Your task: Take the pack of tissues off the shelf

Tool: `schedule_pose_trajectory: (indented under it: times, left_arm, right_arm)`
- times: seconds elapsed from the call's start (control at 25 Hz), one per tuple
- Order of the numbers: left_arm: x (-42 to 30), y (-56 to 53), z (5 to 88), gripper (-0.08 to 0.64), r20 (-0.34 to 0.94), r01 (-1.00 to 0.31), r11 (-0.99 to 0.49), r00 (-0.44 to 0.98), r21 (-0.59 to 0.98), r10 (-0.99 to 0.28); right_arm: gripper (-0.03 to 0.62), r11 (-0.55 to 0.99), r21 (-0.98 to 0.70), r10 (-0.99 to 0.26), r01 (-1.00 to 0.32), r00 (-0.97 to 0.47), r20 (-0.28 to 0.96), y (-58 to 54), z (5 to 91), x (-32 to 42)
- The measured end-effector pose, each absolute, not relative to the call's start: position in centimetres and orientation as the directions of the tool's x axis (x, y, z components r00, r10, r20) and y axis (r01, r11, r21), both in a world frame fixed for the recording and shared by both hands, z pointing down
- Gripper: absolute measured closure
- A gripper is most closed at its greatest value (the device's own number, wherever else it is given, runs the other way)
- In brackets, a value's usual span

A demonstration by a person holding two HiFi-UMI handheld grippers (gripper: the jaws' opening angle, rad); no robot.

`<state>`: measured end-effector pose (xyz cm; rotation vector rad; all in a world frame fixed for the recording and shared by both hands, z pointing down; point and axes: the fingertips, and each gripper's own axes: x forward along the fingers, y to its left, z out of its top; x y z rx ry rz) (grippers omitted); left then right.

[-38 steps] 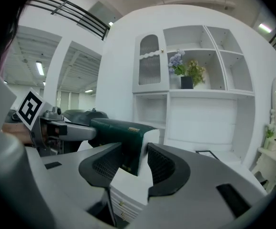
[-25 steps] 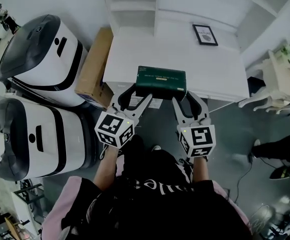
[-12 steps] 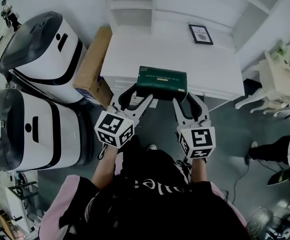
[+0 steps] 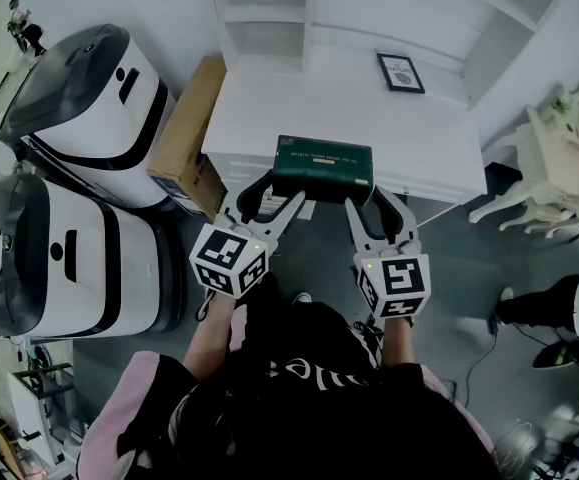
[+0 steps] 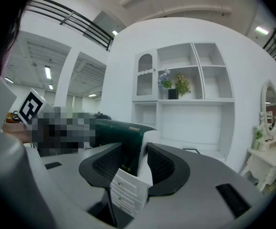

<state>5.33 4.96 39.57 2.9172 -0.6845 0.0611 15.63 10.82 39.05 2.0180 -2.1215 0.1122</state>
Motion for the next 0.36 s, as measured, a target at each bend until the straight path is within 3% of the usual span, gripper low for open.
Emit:
schedule_pose_trajectory:
  times: [0.36]
  left_arm:
    - [5.46, 5.38, 39.40, 0.314, 0.066, -0.444, -0.887, 0.896, 0.127, -0.439]
  right_arm:
    - [0.399, 0.061, 0.093, -0.980, -0.994, -0.042, 0.196, 11.24, 38.96, 15.78]
